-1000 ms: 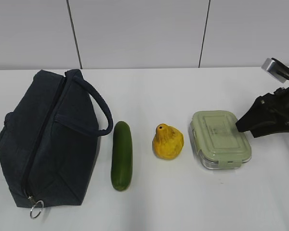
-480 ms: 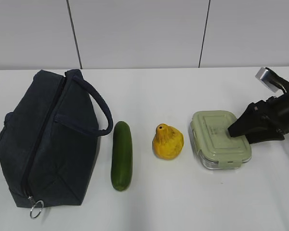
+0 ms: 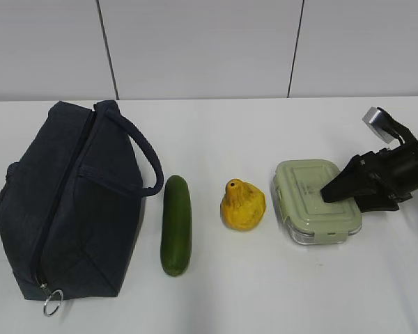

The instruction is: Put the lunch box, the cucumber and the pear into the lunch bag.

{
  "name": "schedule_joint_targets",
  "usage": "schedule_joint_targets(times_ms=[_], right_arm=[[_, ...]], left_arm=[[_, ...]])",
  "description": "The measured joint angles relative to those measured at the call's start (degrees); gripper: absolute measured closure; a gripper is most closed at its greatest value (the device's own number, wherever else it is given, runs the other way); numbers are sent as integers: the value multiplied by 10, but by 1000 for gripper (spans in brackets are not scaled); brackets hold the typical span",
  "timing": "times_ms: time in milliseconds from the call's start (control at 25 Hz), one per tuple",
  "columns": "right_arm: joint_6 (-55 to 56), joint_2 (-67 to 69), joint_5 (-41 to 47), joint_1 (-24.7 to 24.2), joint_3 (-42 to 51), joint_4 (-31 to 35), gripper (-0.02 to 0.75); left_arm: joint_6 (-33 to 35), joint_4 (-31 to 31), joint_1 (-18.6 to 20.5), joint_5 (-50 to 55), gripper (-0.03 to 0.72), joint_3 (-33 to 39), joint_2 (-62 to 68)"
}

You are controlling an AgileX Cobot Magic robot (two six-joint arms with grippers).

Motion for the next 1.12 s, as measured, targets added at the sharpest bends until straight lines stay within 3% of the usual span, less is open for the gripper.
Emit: schedule_joint_targets(times_ms=[320,680,1120], right_arm=[[-8,1,1,0,-1,4,154],[-8,1,12,0,-1,21,298],[-5,1,13,0,-1,23,349]], left_arm=[[0,0,0,0,447,0,0],[0,0,0,0,447,0,0],[0,0,0,0,447,0,0]])
